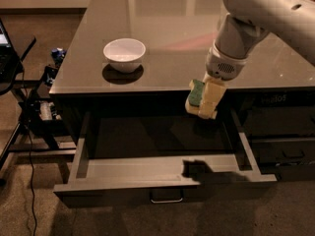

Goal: Place sponge into top drawer

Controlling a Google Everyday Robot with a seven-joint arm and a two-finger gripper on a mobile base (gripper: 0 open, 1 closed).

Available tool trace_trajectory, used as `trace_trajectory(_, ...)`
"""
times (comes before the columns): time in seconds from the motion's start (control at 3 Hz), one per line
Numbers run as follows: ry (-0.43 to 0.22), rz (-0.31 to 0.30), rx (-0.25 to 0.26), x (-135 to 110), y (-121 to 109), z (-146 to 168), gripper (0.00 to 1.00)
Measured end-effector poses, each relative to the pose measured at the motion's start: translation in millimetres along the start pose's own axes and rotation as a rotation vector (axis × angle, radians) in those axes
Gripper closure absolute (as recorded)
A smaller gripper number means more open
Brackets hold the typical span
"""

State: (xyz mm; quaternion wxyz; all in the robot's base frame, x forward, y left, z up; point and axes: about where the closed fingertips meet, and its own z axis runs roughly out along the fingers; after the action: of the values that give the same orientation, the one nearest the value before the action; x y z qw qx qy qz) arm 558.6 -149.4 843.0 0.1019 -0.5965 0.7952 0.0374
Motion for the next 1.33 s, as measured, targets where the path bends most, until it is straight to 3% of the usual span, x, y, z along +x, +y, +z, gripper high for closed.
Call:
trace_trajectory(0.33,-0.026,0.024,-0.025,0,21,-3,1.0)
trace_trajectory(0.67,-0.027,0.024,-0.027,0,22,-3,1.0)
trace_trajectory(1.0,-0.011,0.058,-0.05,12,39,-1,1.0)
trace_trajectory(1.33,-0.005,0.106,-0.105,28,70,16,1.0)
